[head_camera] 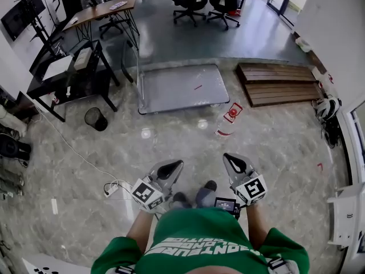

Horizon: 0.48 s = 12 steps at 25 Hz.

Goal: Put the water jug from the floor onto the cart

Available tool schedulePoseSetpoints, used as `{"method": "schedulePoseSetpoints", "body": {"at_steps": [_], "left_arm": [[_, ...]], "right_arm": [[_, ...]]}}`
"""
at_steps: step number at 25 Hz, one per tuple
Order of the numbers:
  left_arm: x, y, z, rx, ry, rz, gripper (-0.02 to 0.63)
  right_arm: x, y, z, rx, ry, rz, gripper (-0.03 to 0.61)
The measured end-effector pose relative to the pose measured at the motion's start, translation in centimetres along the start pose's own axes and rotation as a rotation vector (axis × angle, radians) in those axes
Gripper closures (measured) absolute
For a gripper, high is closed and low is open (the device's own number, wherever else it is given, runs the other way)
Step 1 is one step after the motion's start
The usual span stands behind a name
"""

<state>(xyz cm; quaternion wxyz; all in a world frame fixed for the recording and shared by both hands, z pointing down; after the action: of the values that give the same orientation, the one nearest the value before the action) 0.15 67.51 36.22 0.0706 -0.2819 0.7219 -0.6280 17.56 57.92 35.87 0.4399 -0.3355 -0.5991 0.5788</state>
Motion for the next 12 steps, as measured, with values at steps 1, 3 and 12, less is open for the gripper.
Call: {"method": "schedulePoseSetpoints", "body": {"at_steps": [1,3,12], "left_arm": [[0.1,0.1,0.2,-0.001,0.0,0.006,0.598],[0.0,0.4,0.8,0.001,-0.009,0.012,0.598],[-0.3,-0.2,5.9,0.0,-0.075,0.015,0.598]], "right_arm": [[-0.1,-0.3,0.1,0.004,0.0,0.002,0.586],[-0.5,-0.2,0.0,0.005,-0.004,-0.002,0.586],[-5.3,-0.6,-1.9,-0.014,-0.071,0.031,0.586]]}}
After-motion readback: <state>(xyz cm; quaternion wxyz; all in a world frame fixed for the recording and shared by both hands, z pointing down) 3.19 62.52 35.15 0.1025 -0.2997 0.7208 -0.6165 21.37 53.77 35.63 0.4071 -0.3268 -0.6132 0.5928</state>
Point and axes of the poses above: the fingertips, and each gripper's own axes: z forward along the fingers, x to its left, y out of its top, the point moved 4 cm from there along -z, backward along the fingers, and after that the axes turned 7 degrees about -x, right-handed, at the moved point
